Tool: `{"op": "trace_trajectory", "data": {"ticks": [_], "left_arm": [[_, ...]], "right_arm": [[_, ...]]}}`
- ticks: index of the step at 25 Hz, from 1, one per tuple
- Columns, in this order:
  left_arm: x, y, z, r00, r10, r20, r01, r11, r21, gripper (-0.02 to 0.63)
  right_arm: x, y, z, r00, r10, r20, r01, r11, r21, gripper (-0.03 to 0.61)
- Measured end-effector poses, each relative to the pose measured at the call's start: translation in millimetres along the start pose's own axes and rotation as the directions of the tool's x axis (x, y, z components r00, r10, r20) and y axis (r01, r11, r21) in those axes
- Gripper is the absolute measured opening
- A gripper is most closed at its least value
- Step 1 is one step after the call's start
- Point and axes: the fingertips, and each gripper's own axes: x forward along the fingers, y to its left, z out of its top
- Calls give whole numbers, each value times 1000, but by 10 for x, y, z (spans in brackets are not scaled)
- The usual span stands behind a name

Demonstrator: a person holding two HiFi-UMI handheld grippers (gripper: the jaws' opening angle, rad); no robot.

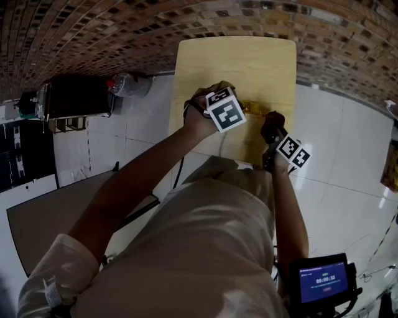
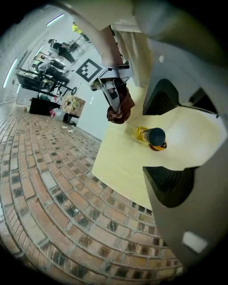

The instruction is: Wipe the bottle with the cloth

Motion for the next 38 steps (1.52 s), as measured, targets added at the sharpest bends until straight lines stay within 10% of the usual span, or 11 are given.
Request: {"op": "trace_trajectory", "data": {"ticks": [3, 9, 11, 20, 25, 31, 38], "left_arm": [[-210, -55, -94, 992, 26, 126, -7, 990, -144, 354], [-588, 34, -507, 943, 198, 269, -88, 924, -373, 14], [-725, 16, -632, 916, 221, 335, -64, 905, -421, 12], [-1376, -36, -1108, 681, 184, 708, 362, 757, -544, 14], [-1871, -291, -1833, 590, 182, 787, 430, 755, -496, 17], [-2091, -665, -2836, 582, 166, 796, 436, 763, -478, 17], [-2249, -1042, -3163, 530, 179, 829, 427, 788, -443, 17]], "right_arm": [[-127, 86, 13, 1000, 12, -5, -12, 999, -53, 95], [-506, 632, 264, 997, 75, 29, -68, 979, -191, 96], [-683, 873, 315, 994, 94, 47, -79, 965, -249, 95], [-1419, 1903, 426, 974, 137, 182, -21, 849, -528, 97], [-1798, 2534, 11, 955, 149, 256, 37, 799, -601, 98], [-2175, 2902, -801, 939, 124, 320, 103, 787, -608, 98], [-2627, 3168, -1237, 914, 154, 375, 123, 777, -618, 98]]}}
